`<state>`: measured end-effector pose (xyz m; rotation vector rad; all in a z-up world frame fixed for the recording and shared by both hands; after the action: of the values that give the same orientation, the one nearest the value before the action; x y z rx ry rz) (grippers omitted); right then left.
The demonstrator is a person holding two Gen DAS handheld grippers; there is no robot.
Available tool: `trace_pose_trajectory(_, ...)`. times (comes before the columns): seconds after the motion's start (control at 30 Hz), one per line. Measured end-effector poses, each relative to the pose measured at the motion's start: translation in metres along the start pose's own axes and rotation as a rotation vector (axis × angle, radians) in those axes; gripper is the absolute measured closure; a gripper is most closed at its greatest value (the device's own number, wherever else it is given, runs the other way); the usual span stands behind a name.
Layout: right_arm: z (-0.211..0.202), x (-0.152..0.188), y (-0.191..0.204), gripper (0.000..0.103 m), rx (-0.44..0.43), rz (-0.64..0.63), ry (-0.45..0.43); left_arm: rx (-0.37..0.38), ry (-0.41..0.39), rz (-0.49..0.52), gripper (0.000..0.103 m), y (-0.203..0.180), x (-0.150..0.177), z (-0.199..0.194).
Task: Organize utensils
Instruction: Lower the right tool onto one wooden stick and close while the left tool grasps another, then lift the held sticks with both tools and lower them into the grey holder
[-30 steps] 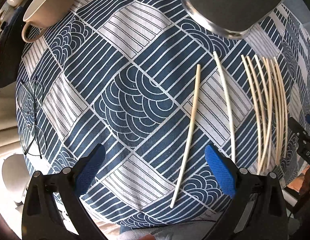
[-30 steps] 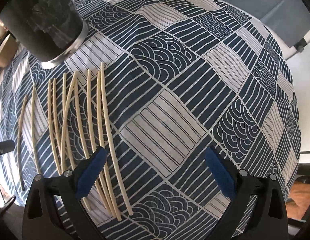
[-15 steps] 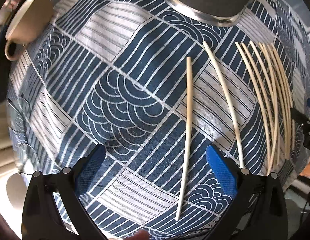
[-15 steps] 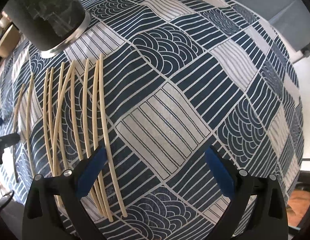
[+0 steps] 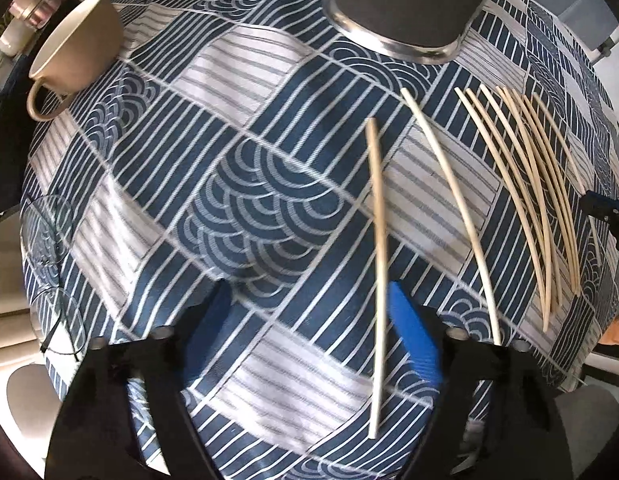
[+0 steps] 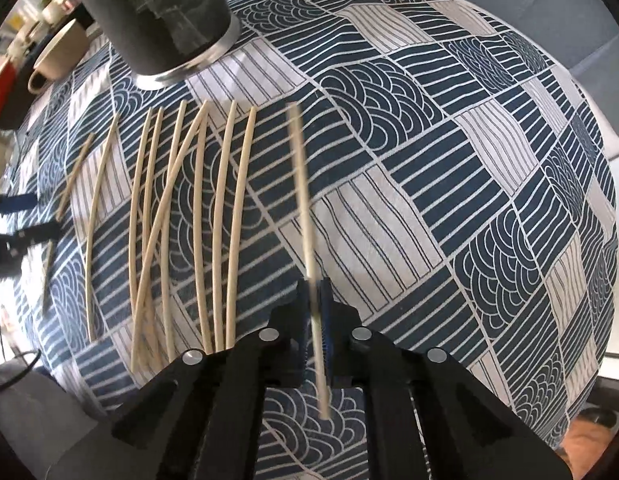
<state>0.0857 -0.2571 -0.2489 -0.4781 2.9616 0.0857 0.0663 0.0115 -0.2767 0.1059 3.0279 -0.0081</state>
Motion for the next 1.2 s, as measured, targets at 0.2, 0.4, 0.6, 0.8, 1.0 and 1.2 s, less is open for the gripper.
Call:
trace_pose_trajectory(0.2, 0.002, 0.02, -0.007, 0.099, -0.056, 0.036, 0.013, 0.027, 0.015, -0.037, 0.097, 0.026, 0.009, -0.007)
trace_pose_trajectory(0.4, 0.002, 0.038, -0.015, 0.099, -0.152, 0.114, 0.025, 0.034, 0.042, -0.037, 0.098, 0.045, 0.024, -0.005)
trace_pose_trajectory(0.6, -0.016, 0.057, -0.02, 0.099, -0.21, 0.166, -0.01, 0.045, 0.053, -0.07, 0.098, 0.063, 0.052, -0.016)
trace_pose_trajectory(0.8, -0.05, 0.029, -0.019, 0.099, -0.243, 0.186, -0.079, 0.062, 0.009, -0.106, 0.098, 0.088, 0.055, -0.044)
trace_pose_trajectory(1.0, -0.073, -0.003, -0.014, 0.099, -0.25, 0.153, -0.164, 0.074, -0.082, -0.09, 0.098, 0.096, 0.034, -0.076)
trace_pose_trajectory(1.2, -0.09, -0.025, -0.013, 0.099, -0.227, 0.11, -0.212, 0.074, -0.168, -0.06, 0.098, 0.075, -0.007, -0.115)
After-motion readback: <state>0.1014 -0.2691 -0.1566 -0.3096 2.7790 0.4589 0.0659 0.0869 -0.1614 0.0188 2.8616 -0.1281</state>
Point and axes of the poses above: each gripper's, at about its wrist camera, not at the fingertips, and z roughly the way its jaws point, y to its left, x to its underside, the point moved 7 cm from there along z, roughly the way its jaws point, and after that the axes turned 2 degrees about -z, right-handed, at the moved point
